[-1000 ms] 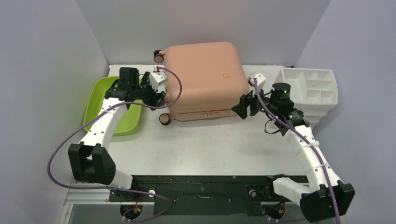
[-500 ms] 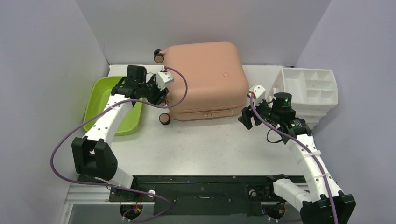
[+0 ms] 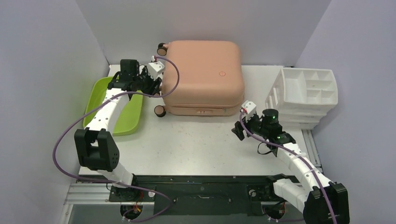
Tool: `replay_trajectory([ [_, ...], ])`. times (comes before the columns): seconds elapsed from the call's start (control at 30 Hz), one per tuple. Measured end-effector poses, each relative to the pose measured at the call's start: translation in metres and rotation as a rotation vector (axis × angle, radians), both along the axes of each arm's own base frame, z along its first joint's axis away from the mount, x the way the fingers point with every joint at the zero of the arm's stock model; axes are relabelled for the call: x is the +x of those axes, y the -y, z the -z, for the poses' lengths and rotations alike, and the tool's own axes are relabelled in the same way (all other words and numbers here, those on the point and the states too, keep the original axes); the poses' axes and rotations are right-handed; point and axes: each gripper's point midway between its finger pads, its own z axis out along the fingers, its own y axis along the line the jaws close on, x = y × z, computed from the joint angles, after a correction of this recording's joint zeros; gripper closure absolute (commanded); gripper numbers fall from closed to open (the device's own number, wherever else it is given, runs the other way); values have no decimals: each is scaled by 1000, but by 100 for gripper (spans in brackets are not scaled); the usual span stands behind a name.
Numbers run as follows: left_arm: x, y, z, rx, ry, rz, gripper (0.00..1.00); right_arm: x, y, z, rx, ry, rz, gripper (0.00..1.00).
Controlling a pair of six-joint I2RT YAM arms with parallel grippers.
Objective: Open, take out, and arrange the luggage
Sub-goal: Adjust the luggage at the center of the board, then pick up the zipper from the luggage.
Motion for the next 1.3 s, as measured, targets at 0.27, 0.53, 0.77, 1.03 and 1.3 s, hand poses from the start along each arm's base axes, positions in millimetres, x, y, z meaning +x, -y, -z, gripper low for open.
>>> replay_trajectory([
  [0.27,47,-51,9,53,-9,-221,87,16,-46,29,53,57,2,28],
  [0.53,63,-122,40,127,-61,-440,75,36,-88,31,86,88,175,30],
  [0.77,55,-112,24,46,-29,-415,61,63,-102,7,125,129,375,41],
  [1.03,31,-90,-20,-46,51,-335,59,78,-107,22,107,100,503,49],
  [1.3,24,-80,-31,-83,71,-293,59,81,-103,32,99,78,550,58],
])
